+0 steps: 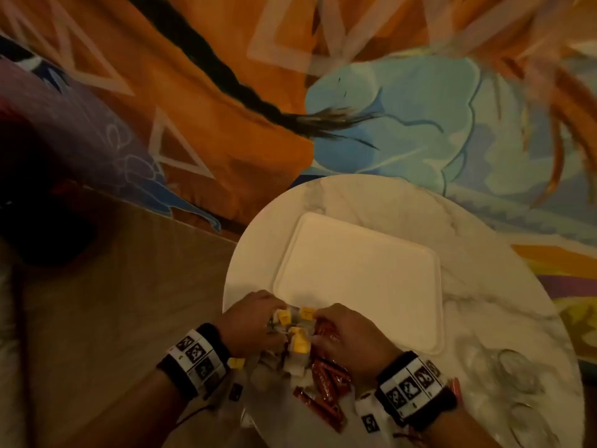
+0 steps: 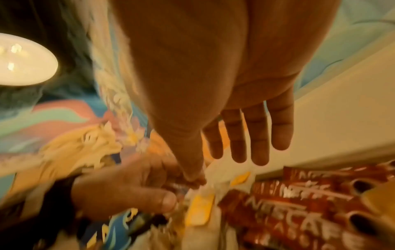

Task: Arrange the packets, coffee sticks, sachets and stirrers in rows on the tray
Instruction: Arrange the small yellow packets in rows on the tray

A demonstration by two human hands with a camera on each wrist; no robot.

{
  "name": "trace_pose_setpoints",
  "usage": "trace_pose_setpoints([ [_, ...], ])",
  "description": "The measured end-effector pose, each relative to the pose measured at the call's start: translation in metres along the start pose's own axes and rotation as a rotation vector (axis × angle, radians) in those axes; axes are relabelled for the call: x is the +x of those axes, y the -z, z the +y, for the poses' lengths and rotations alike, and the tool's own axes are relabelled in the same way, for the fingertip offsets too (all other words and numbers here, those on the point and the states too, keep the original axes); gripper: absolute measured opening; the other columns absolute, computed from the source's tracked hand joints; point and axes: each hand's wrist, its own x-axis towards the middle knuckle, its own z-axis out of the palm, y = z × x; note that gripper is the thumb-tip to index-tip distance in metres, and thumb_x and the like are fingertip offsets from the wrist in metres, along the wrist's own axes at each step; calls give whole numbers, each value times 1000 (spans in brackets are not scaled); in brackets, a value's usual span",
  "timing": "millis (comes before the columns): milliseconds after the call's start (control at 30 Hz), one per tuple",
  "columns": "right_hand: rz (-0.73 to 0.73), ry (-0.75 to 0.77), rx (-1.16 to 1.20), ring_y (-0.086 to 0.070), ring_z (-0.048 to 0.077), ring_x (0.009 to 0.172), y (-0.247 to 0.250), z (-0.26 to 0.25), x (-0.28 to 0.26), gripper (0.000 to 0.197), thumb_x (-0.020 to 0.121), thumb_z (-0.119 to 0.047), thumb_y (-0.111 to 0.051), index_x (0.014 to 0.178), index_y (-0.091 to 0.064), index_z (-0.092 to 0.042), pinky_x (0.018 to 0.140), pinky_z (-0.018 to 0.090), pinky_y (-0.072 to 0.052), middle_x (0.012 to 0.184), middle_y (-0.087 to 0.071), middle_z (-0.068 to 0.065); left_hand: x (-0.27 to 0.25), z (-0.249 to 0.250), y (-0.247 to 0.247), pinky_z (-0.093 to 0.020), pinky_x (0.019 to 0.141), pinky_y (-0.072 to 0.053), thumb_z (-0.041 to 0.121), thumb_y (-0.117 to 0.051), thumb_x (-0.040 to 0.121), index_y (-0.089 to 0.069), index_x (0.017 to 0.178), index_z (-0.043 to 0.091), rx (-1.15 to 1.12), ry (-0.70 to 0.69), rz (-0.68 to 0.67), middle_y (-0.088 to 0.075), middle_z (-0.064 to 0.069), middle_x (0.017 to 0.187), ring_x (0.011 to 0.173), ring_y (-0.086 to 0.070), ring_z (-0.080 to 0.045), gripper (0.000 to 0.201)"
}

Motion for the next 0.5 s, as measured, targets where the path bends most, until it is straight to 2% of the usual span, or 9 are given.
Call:
trace_pose_setpoints([
  [67, -37, 12, -113, -55, 15, 112, -13, -6, 13, 55, 89, -63, -55, 136, -52, -35, 95, 34, -47, 124, -56, -6, 1, -3, 0, -29, 92, -45, 62, -63, 82, -62, 110, 42, -7, -47, -78, -62, 21, 107, 102, -53, -4, 34],
  [100, -62, 13, -174, -54, 18, 112, -19, -9, 18, 56, 87, -64, -54, 135, -52, -36, 94, 36, -47, 124, -54, -5, 2, -4, -1, -30, 93, -45, 62, -63, 83, -61, 112, 45, -25, -68, -108, -62, 22, 109, 102, -53, -4, 34],
  [167, -98, 29, -273, -49, 21, 110, -29, -13, 24, 54, 86, -62, -52, 134, -52, -39, 93, 38, -44, 125, -52, -2, 4, -3, 1, -33, 91, -49, 58, -65, 83, -60, 111, 48, -72, -85, -154, -62, 22, 109, 102, -54, -4, 31],
  [267, 5, 15, -313, -51, 25, 106, -38, -15, 25, 34, 93, -49, -52, 120, -65, -33, 90, 39, -45, 120, -55, 0, 6, 0, 9, -38, 87, -49, 42, -67, 82, -64, 103, 37, -68, -95, -176, -63, 14, 103, 96, -53, -7, 21],
  [333, 64, -22, -250, -52, 23, 106, -42, -15, 23, 27, 93, -42, -56, 113, -68, -30, 90, 39, -46, 120, -56, -1, 10, 1, 13, -40, 85, -49, 36, -67, 83, -67, 96, 29, -95, -129, -165, -64, 9, 98, 93, -54, -10, 15],
  [367, 82, -41, -200, -53, 21, 105, -41, -15, 20, 26, 91, -41, -58, 112, -69, -29, 90, 38, -47, 119, -57, -3, 10, 0, 16, -40, 87, -49, 37, -66, 83, -68, 99, 28, -107, -137, -155, -65, 9, 100, 95, -55, -10, 18],
  [433, 127, -67, -81, -57, 16, 100, -34, -16, 14, 30, 89, -48, -55, 107, -68, -28, 88, 37, -49, 111, -61, -6, 12, -4, 19, -35, 92, -48, 42, -68, 86, -66, 116, 27, -148, -129, -120, -64, 7, 112, 104, -55, -10, 34],
  [500, 196, -85, 13, -60, 10, 92, -22, -22, 7, 27, 90, -49, -56, 101, -68, -27, 83, 35, -50, 100, -65, -9, 12, -6, 27, -30, 94, -48, 41, -71, 87, -62, 127, 26, -214, -86, -97, -61, 7, 122, 110, -55, -8, 43],
])
